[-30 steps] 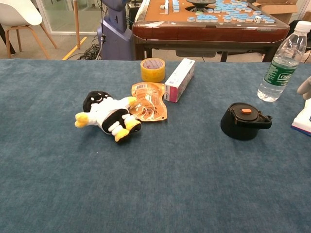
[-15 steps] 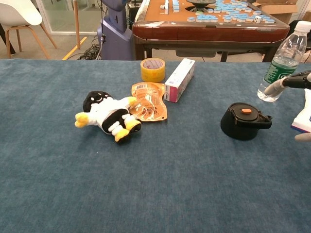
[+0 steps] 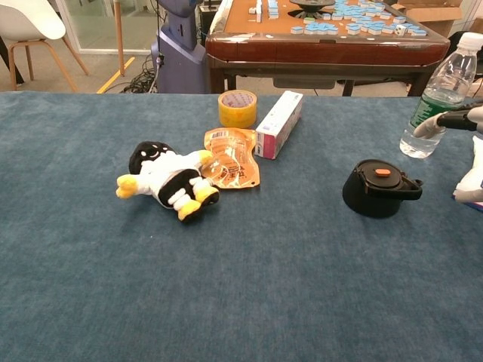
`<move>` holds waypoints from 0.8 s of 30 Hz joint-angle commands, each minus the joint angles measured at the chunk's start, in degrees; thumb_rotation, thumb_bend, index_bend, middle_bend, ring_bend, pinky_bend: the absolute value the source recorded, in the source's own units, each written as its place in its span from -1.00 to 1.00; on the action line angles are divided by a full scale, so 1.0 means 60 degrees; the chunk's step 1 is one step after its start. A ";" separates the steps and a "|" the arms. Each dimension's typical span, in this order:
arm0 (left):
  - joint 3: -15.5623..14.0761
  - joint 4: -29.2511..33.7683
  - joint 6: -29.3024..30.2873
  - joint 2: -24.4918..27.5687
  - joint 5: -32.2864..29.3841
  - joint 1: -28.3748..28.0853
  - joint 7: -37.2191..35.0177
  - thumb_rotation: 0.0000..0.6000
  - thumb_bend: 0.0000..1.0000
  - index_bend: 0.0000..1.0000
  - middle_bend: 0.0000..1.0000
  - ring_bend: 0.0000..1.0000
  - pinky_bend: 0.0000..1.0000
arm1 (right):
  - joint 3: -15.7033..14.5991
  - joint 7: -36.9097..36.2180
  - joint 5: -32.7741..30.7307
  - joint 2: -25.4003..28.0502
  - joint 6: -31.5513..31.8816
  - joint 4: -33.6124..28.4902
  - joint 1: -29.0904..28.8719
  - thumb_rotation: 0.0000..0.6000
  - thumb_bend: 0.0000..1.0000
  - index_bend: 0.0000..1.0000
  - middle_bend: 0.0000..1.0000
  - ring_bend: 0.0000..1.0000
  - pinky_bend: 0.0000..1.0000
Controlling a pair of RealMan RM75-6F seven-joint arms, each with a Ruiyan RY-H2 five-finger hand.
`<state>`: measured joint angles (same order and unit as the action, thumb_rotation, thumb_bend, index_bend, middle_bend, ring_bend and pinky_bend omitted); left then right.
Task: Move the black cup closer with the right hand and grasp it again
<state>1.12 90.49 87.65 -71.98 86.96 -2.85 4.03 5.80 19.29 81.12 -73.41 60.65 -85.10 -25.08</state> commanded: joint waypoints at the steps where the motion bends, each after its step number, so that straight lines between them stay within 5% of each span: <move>1: -0.0004 -0.0015 -0.0013 -0.0007 -0.0011 0.0005 -0.0009 1.00 -0.46 -0.60 -0.67 -0.58 -0.91 | 0.0062 0.0165 -0.0161 -0.0191 -0.0260 0.0241 -0.0222 1.00 -1.00 -0.62 -0.57 -0.72 -0.77; 24: 0.0024 -0.0139 0.0001 0.0035 -0.0064 0.0056 -0.0178 1.00 -0.46 -0.60 -0.67 -0.58 -0.91 | 0.0132 0.0709 -0.0201 -0.1419 -0.0639 0.0836 -0.1310 1.00 -1.00 -0.62 -0.57 -0.72 -0.77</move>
<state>1.26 89.66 87.65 -71.78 86.59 -2.52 2.96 6.67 23.52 79.76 -81.78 56.71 -79.91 -32.80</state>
